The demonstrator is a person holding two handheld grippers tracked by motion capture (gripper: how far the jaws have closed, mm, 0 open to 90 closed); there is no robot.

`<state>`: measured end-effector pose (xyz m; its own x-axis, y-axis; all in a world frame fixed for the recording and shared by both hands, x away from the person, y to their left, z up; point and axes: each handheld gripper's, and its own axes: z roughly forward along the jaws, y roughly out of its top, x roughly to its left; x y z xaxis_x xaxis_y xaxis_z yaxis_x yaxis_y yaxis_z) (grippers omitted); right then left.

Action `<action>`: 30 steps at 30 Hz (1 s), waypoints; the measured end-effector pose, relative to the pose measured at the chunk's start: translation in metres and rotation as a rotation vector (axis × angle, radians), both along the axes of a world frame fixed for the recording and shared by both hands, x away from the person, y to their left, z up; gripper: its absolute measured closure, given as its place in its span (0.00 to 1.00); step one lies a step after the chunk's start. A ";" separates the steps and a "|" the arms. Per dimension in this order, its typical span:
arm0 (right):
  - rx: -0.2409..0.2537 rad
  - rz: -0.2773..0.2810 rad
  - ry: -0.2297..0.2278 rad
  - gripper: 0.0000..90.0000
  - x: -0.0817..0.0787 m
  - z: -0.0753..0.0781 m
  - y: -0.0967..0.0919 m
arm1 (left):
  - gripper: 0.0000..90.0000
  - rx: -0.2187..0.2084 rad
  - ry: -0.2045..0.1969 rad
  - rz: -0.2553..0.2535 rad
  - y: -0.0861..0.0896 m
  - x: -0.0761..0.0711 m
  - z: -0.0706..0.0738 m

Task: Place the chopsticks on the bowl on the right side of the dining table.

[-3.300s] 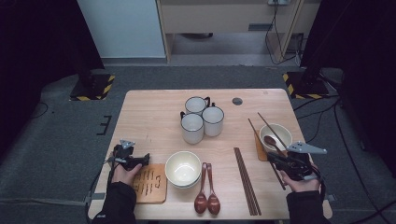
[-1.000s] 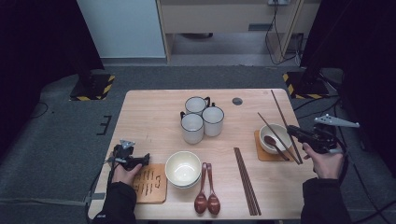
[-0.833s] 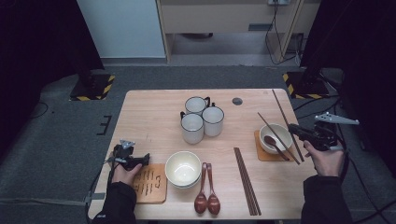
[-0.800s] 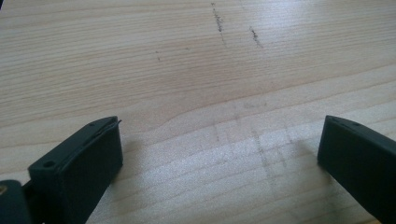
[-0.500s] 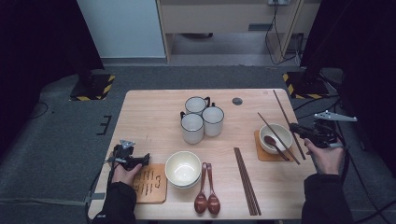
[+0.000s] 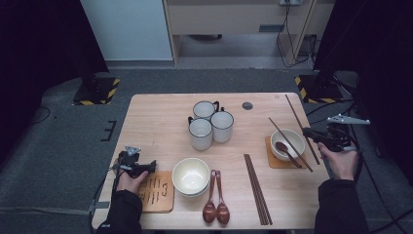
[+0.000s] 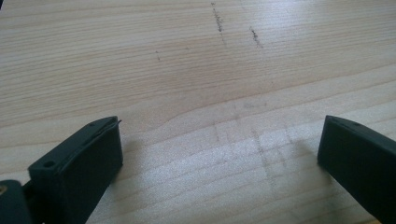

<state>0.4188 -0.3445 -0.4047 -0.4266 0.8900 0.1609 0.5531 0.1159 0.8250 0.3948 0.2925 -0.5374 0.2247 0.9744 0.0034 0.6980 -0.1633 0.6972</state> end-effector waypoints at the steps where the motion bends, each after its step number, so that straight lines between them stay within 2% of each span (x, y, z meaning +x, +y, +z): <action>1: -0.005 0.008 0.002 0.94 0.001 -0.001 0.000 | 0.00 0.000 0.000 0.000 0.000 0.000 0.000; 10: -0.023 0.020 0.045 0.94 0.009 -0.013 -0.001 | 0.00 0.000 0.000 0.000 0.000 0.000 0.000; 30: -0.068 0.020 0.133 0.94 0.013 -0.036 0.003 | 0.00 0.000 0.000 0.000 0.000 0.000 0.000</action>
